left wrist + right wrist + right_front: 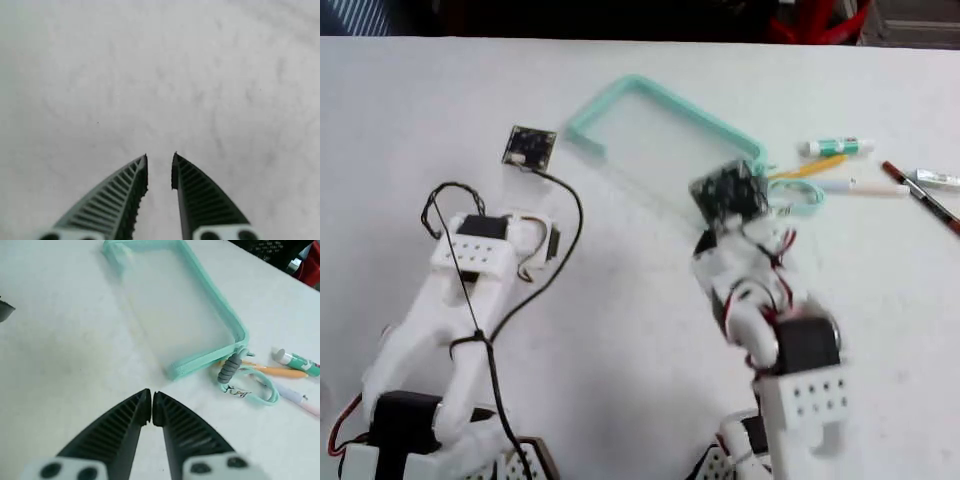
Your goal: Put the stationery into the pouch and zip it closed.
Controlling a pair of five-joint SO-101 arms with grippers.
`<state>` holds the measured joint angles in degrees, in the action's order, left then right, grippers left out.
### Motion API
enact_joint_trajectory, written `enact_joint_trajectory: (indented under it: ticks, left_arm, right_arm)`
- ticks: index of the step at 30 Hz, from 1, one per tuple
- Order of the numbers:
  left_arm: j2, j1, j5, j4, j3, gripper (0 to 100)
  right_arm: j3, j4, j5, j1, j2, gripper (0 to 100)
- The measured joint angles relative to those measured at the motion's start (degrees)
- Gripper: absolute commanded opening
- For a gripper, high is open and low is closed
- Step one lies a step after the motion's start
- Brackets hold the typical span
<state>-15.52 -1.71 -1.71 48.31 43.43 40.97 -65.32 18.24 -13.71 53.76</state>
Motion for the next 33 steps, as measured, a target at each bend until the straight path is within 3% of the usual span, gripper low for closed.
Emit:
enact_joint_trajectory:
  ticks: [7, 14, 23, 31, 33]
  left_arm:
    - [0.00, 0.00, 0.00, -0.53, 0.00, 10]
    - [0.00, 0.00, 0.00, -0.53, 0.00, 10]
    - [0.00, 0.00, 0.00, -0.53, 0.00, 10]
    - [0.00, 0.00, 0.00, -0.53, 0.00, 10]
    - [0.00, 0.00, 0.00, -0.53, 0.00, 10]
  right_arm:
    - [-9.67, -0.70, -8.00, -0.18, -17.14, 1.8]
    - [-3.69, 12.48, -18.55, -0.26, -26.02, 1.8]
    - [2.11, 21.27, -19.60, 4.22, -26.46, 2.6]
    - [2.46, 20.22, -19.96, 5.89, -27.08, 26.0]
    - [2.73, 20.22, -19.96, 5.80, -27.08, 27.3]
